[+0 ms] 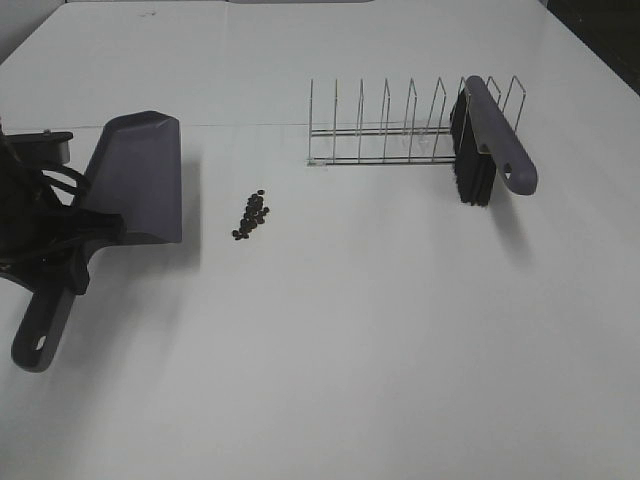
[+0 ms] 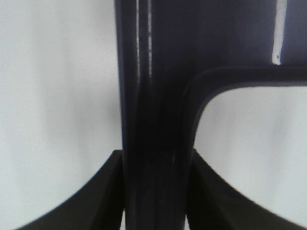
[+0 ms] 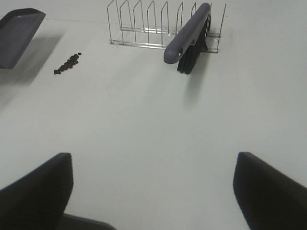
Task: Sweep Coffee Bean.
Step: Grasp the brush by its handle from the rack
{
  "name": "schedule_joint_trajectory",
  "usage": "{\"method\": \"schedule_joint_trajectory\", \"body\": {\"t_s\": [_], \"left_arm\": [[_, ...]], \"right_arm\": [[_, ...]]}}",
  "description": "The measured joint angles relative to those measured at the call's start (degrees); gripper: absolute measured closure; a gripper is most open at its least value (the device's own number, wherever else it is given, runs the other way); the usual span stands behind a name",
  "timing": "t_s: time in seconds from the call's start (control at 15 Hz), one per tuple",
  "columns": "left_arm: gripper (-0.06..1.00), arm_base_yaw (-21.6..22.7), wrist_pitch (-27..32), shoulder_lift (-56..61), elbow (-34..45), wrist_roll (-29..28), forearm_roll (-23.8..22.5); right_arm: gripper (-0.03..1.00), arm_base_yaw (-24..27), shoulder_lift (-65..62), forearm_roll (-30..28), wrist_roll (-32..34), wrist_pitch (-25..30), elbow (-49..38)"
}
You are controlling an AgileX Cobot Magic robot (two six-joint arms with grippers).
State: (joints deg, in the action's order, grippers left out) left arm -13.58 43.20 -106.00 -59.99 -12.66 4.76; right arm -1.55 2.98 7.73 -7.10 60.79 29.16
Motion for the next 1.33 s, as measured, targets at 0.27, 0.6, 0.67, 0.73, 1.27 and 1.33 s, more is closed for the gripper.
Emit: {"method": "schedule_joint_trajectory", "body": {"t_s": [0.27,0.6,0.67,0.73,1.27,1.33], "left_arm": [[0.62,0.0,0.0,0.0,0.1,0.0,-0.3],[0.62,0.0,0.0,0.0,0.1,0.0,-0.3],[0.62,0.0,0.0,0.0,0.1,0.0,-0.3],[0.62,0.0,0.0,0.0,0.1,0.0,-0.3],[0.62,0.0,0.0,0.0,0.1,0.1,-0.4],[0.62,0.0,0.0,0.0,0.1,0.1,-0.4]], "right_arm": [[0.23,0.0,16.9,1.1,-0.2,-16.5,1.1],[0.23,0.0,45.4,5.4,-6.7,-28.1,11.3],[0.23,0.0,51.4,6.1,-7.1,-28.4,15.2],[0.23,0.0,57.3,6.4,-7.3,-28.5,19.5],[0.44,0.0,100.4,5.8,-3.0,-11.6,64.9],[0.44,0.0,104.5,4.8,-1.1,-9.5,69.4]]}}
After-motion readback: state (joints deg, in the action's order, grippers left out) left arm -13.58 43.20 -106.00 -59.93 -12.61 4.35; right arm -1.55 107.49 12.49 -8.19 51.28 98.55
